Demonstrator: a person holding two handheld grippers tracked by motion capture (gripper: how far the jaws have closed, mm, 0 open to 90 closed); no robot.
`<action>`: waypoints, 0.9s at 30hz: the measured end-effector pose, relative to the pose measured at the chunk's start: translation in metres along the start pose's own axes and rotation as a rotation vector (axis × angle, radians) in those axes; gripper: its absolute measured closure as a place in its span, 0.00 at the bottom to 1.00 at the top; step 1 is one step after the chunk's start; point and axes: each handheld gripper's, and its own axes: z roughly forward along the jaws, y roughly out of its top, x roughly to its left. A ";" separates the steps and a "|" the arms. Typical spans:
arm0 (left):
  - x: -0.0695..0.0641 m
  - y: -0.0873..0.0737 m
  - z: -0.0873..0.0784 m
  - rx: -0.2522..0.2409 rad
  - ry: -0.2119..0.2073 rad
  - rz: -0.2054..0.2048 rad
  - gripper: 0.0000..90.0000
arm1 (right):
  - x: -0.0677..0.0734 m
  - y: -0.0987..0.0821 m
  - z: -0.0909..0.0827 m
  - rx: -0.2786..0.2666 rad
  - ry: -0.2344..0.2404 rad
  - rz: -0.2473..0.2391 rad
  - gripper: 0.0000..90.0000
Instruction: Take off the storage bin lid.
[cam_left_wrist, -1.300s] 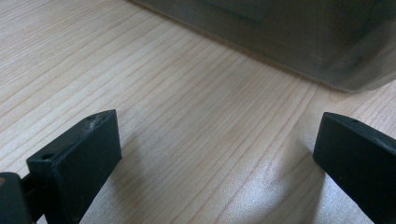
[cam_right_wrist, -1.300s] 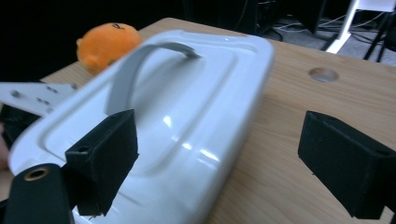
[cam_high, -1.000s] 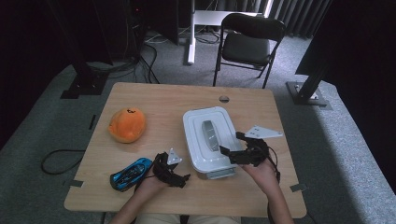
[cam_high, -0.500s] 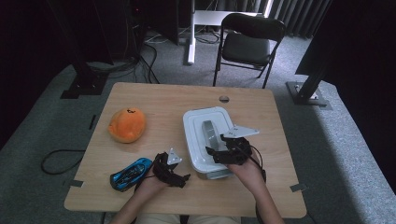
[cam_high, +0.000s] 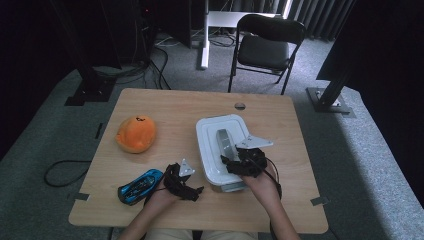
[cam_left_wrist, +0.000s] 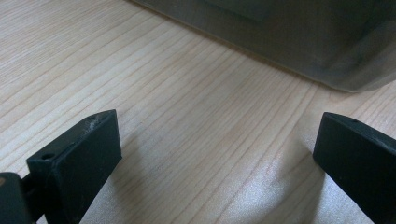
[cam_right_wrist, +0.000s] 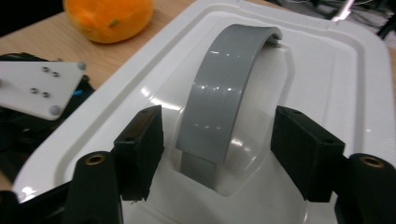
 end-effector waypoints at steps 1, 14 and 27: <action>0.000 0.000 0.000 0.001 0.002 -0.002 0.02 | 0.002 0.000 0.000 -0.006 -0.010 0.001 0.46; 0.000 0.000 0.000 0.002 0.005 -0.006 0.02 | 0.003 -0.002 -0.001 -0.016 0.031 0.032 0.72; 0.000 0.000 0.000 0.001 0.006 -0.006 0.02 | 0.001 -0.001 -0.005 -0.042 0.053 0.068 0.76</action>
